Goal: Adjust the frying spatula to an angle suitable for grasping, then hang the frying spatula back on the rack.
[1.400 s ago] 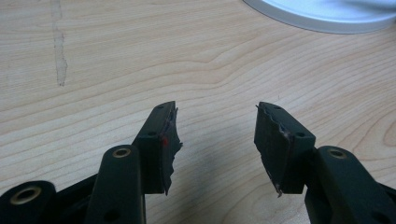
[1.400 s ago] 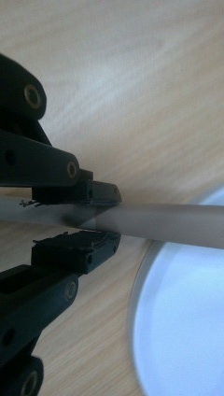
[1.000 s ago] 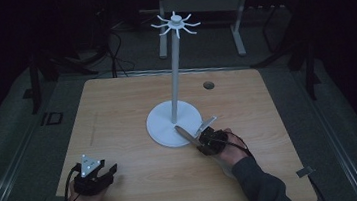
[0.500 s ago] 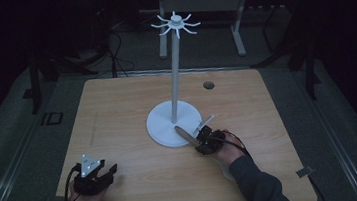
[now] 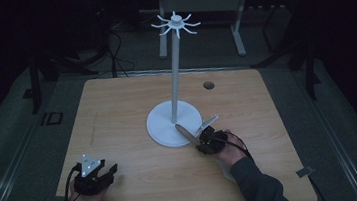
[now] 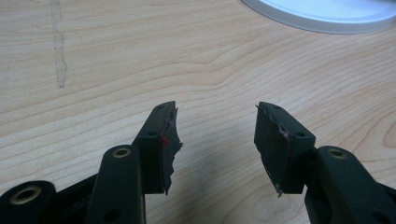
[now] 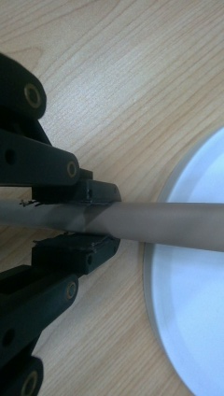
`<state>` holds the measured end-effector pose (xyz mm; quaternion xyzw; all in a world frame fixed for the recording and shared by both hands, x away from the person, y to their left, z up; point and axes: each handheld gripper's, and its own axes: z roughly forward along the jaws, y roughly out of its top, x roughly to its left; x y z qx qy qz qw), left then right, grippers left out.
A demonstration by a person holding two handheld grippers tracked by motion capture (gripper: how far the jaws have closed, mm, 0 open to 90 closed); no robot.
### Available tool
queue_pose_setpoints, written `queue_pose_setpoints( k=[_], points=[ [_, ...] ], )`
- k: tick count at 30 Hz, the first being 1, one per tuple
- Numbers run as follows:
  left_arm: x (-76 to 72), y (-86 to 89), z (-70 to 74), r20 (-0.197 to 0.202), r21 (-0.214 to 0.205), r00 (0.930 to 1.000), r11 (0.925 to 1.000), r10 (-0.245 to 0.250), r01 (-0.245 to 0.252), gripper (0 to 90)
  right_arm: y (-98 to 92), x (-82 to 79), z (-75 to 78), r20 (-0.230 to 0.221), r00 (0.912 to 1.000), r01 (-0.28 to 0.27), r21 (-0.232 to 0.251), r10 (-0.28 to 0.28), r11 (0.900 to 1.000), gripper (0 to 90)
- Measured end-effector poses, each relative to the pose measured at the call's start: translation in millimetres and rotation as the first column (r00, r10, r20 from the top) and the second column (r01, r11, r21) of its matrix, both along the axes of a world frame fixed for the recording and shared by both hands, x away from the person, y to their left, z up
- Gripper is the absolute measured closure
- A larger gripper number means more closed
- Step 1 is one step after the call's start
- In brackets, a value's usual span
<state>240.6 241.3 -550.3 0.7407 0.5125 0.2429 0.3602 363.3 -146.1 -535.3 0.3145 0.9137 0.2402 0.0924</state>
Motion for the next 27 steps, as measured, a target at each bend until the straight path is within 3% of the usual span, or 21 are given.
queue_pose_setpoints(
  k=[13, 27],
  points=[
    [-0.3, 0.2, 0.4, 0.003, -0.001, 1.0000, 1.0000, 0.004, -0.004, 49.2, -4.0, -7.2, 4.3, 0.050, 0.9987, 0.012, 0.030, -0.013, 0.9995, 74.9],
    [-1.9, 0.7, 1.8, 0.015, -0.004, 0.9998, 0.9999, 0.012, -0.012, 49.2, -9.7, -18.9, 24.6, 0.146, 0.9877, 0.039, 0.120, -0.056, 0.9920, 75.0]
  ],
)
